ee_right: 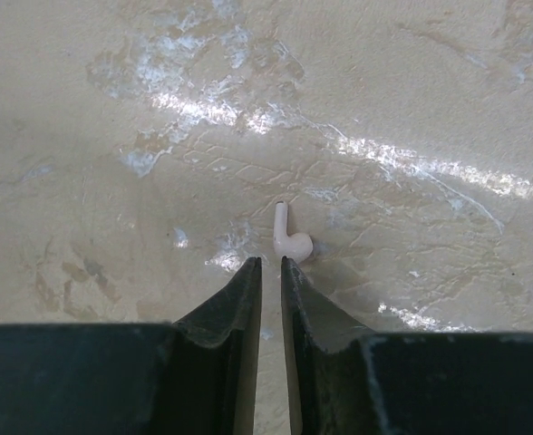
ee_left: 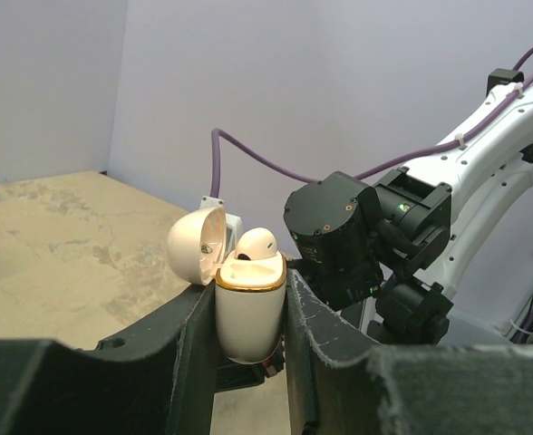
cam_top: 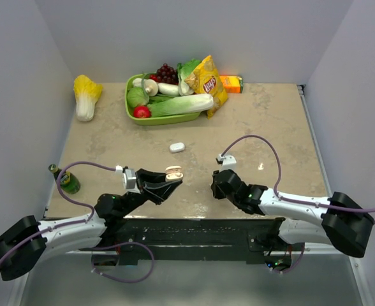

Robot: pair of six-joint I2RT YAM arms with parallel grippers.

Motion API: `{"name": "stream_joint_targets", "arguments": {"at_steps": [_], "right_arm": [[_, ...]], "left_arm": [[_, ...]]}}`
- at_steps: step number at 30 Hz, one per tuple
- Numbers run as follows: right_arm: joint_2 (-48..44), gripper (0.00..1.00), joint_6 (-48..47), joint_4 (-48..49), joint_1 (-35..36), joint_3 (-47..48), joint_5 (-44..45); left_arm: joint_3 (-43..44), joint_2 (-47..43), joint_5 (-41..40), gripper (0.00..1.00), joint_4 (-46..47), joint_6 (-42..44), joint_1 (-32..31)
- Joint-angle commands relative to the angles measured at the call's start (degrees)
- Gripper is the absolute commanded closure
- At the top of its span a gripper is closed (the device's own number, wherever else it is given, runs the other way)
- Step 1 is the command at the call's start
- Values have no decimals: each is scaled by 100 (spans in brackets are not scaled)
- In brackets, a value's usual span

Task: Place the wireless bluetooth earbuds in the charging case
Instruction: Adjust the earbud at the center of the board.

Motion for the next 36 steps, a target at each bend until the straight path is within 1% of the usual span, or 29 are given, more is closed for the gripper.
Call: {"name": "stream_joint_targets", "arguments": {"at_steps": [1,6,11,15,20,25,26,29,30,34,36], "right_arm": [[196,84,521,178,-24,-42,-11],[530,87,829,345,-16,-147,-143],[750,88,1083,398,-24,-183,-3],[890,88,1417,468,-24,-244,182],[1225,86,1497,337,-77,-60,384],[1278,82,1646,178,-121,11,709],[1269,80,1664,-4,-138,11,736],[1234,72,1717,-103,-200,46,797],[1208,66,1717,-138,-209,63,824],[787,62,1427,46,-209,37,613],[559,62,1427,-76,-209,72,569]], "left_arm": [[-569,108,-35,100,3021,-143,-56],[-613,204,-35,100,3083,-231,-82],[-621,196,-35,100,3092,-240,-100],[-656,196,-53,100,3127,-240,-109],[-744,231,-79,100,3241,-249,-100],[-788,187,-88,100,3232,-240,-109],[-788,169,-105,100,3232,-231,-118],[-797,204,-106,100,3241,-231,-109],[-815,222,-106,100,3285,-231,-109],[-850,301,-88,100,3417,-257,-109],[-832,328,-88,100,3443,-257,-109]]}}
